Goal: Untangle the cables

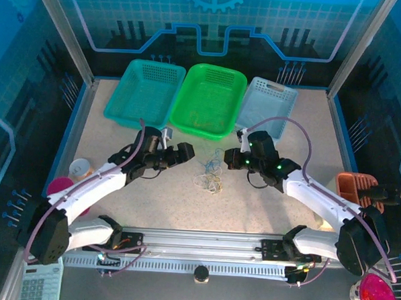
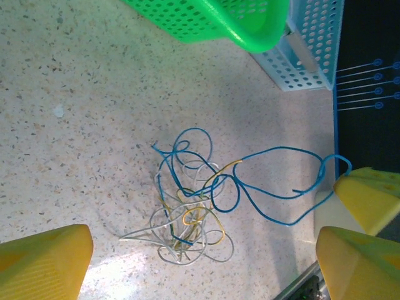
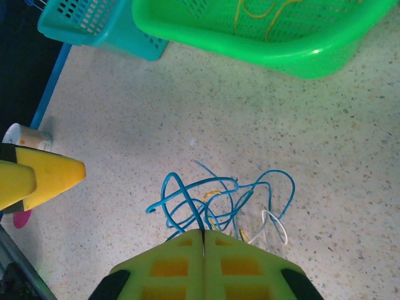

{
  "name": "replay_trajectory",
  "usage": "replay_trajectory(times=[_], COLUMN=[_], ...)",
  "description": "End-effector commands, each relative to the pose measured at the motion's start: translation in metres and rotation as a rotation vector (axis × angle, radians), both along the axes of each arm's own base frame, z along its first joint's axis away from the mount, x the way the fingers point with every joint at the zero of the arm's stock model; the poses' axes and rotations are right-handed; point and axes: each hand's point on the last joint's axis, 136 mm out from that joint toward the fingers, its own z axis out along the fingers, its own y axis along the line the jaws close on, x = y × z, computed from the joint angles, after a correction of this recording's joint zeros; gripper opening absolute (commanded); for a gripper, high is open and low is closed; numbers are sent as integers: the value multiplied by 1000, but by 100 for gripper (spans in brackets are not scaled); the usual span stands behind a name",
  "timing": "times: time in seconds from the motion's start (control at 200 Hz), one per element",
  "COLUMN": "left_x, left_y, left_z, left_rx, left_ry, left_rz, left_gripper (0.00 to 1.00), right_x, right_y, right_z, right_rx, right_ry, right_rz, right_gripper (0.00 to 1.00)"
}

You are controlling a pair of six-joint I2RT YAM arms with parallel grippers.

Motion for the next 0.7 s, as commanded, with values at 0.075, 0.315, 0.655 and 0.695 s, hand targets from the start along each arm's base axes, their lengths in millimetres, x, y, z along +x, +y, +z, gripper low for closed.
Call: replay_trajectory(times=[0.075,0.315,0.655,0.695], left_x=[-1,15,48,50], left_y=[-15,-22,-39,-41], left_z=[-17,-37,-57,-61], left_rx=[22,36,109,122], left_ry=[16,55,111,119], left_rz=[-66,-35,-15,-17], left_gripper=[92,87,78,78], right_x=[-1,-2,-4,-4], right_y=[3,-1,-1,-1], right_z=[8,9,14,15], right_rx=[14,1,22,24], right_ry=[-34,-42,-57,-59], right_rz=[15,7,6,7], right_gripper=[0,0,0,0])
